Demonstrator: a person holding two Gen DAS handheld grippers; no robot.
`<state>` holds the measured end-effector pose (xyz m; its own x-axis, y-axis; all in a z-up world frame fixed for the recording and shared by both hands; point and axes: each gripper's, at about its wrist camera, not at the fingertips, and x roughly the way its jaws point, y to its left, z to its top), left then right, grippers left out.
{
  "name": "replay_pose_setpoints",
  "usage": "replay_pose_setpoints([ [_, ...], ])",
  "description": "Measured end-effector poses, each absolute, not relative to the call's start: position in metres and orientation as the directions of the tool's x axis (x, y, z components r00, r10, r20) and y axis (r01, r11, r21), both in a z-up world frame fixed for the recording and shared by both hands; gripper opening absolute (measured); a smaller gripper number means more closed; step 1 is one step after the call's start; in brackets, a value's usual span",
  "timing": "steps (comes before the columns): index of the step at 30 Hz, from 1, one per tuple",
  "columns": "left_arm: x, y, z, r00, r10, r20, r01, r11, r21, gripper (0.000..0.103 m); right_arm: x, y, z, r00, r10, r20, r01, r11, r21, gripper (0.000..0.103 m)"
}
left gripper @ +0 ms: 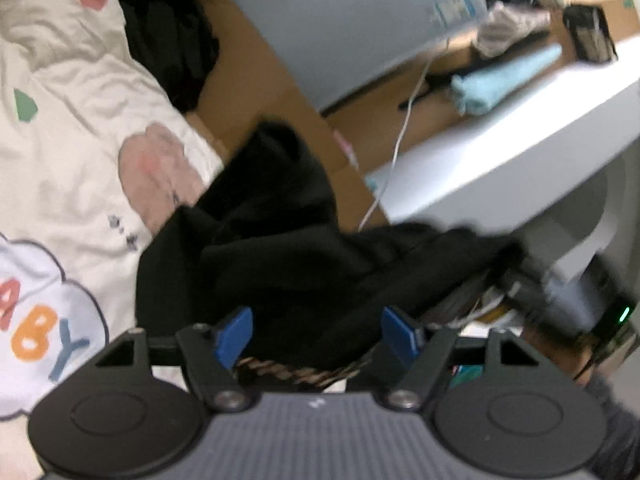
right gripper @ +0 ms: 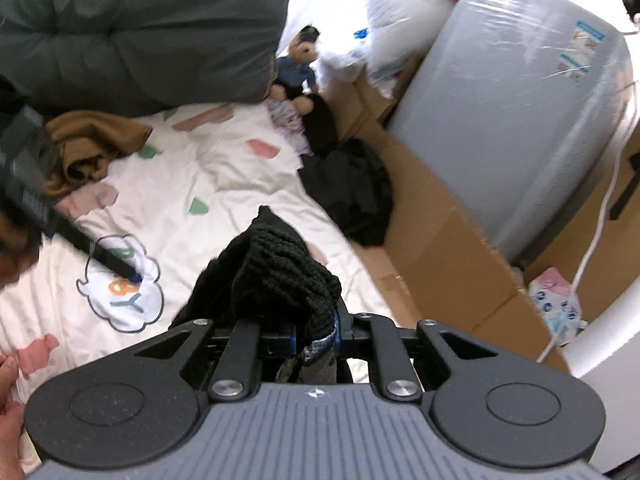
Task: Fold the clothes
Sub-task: 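Close the right tool on the black garment beside the left tool, then lift the black trousers by the waistband with both tools, letting them hang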
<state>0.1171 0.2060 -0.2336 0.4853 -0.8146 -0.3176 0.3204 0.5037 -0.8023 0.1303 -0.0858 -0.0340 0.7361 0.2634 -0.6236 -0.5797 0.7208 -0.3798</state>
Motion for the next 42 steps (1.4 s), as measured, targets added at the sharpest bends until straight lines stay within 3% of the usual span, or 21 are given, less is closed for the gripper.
replay_pose_setpoints([
  [10,0.105,0.155,-0.21,0.418,-0.833,-0.361,0.484,0.541,-0.688,0.076,0.115,-0.08,-0.014,0.738,0.291,-0.609,-0.588,0.718,-0.371,0.016],
  [21,0.111,0.163,-0.228,0.457,-0.772,-0.442,0.415,0.625,-0.661,0.076,0.098,-0.072,0.028,0.766,0.355,-0.536,-0.589,0.721,-0.366,0.016],
  [26,0.115,0.183,-0.224,0.502,-0.771,-0.392,0.399,0.608,-0.686,0.076,0.097,-0.069,0.052,0.786,0.374,-0.493,-0.583,0.715,-0.387,0.016],
  [32,0.109,0.185,-0.23,0.397,-0.866,-0.304,0.51,0.483,-0.711,0.075,0.1,-0.075,0.068,0.8,0.369,-0.473,-0.561,0.739,-0.373,0.016],
  [42,0.098,0.133,-0.227,0.37,-0.809,-0.457,0.64,0.578,-0.505,0.075,0.093,-0.076,0.079,0.806,0.367,-0.464,-0.555,0.741,-0.378,0.016],
])
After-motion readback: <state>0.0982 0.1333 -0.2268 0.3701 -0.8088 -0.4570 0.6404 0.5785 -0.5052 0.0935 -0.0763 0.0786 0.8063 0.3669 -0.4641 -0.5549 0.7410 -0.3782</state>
